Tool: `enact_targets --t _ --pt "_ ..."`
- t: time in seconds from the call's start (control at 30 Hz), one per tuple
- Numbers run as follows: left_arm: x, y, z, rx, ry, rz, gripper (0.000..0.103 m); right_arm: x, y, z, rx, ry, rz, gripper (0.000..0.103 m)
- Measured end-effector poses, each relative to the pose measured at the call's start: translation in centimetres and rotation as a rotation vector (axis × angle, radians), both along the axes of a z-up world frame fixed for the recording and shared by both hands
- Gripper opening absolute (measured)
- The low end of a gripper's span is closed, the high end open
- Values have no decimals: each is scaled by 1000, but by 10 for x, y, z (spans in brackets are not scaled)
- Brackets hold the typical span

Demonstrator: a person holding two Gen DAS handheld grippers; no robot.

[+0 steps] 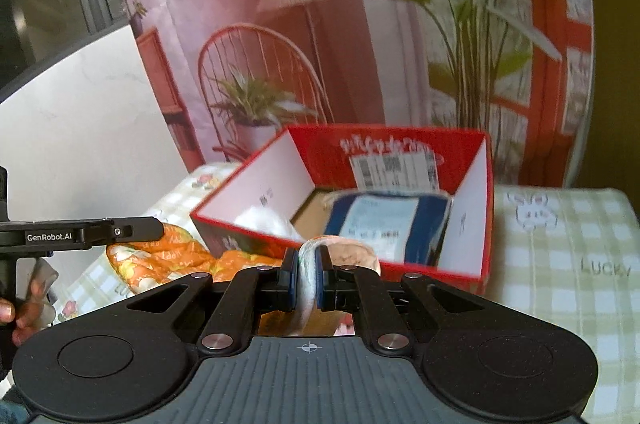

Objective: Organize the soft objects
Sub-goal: 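Close the left gripper on the orange floral cloth edge, then lift the orange cloth with the left gripper toward the red box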

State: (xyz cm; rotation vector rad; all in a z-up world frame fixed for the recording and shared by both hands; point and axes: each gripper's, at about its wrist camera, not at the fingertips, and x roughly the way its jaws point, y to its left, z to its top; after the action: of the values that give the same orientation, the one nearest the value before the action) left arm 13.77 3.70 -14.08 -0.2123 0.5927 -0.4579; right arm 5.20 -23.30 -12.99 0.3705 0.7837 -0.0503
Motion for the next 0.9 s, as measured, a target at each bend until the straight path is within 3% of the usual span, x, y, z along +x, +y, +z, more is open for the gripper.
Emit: enact_targets --t 0.5,0.57,0.7,0.77,0.9 --pt "4 -4 34 -46 -105 -18 18 11 -9 41 -35 -111 13 8" --pt "9 -5 40 -49 -122 -18 12 15 -12 45 -49 -117 15 8" --pt "20 -8 50 -56 -150 -18 12 26 -19 53 -63 -138 18 8" --pt "28 -12 50 -59 -140 -12 12 33 -20 56 -77 -149 25 7" --pt "38 -16 34 -90 -41 -37 12 49 -23 52 -117 -124 27 3"
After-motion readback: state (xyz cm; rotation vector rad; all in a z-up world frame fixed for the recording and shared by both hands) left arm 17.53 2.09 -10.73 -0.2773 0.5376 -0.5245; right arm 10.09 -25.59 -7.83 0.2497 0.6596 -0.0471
